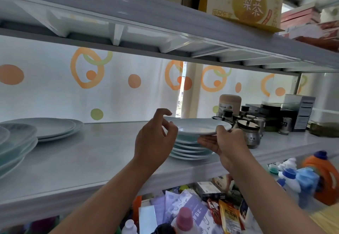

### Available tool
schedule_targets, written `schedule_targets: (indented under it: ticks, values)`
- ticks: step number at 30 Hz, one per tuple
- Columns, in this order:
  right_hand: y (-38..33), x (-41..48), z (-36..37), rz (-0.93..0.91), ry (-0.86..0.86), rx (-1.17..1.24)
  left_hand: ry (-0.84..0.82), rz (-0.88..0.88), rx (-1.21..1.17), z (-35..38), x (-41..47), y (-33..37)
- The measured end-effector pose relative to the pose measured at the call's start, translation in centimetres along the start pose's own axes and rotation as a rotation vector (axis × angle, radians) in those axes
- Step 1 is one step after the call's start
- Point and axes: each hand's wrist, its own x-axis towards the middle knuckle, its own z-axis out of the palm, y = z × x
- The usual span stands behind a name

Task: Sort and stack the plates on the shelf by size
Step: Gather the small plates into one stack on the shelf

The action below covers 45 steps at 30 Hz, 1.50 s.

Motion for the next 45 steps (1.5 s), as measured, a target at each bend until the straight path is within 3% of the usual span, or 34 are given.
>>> schedule_targets:
  ticks: [9, 24, 38, 45]
  values:
    - [0.3, -0.3, -0.3, 0.025, -0.012, -0.019, -0.022, -0.011, 0.022, 0.0, -0.1, -0.3]
    - [0.0, -1.5, 0.2, -0.125, -0.019, -0.279, -0.06, -0.042, 0.064, -0.1, -0.2, -1.8]
    - [3.2, -3.4, 10.7, -0.151, -0.382, -0.44, -0.033, -0.208, 0.288, -6.7, 1.1, -8.4]
    - [6.9, -2.2, 17.3, -0.073, -0.504, -0.41, 0.086, -0.259, 0.336, -11.3, 1.6, -12.0]
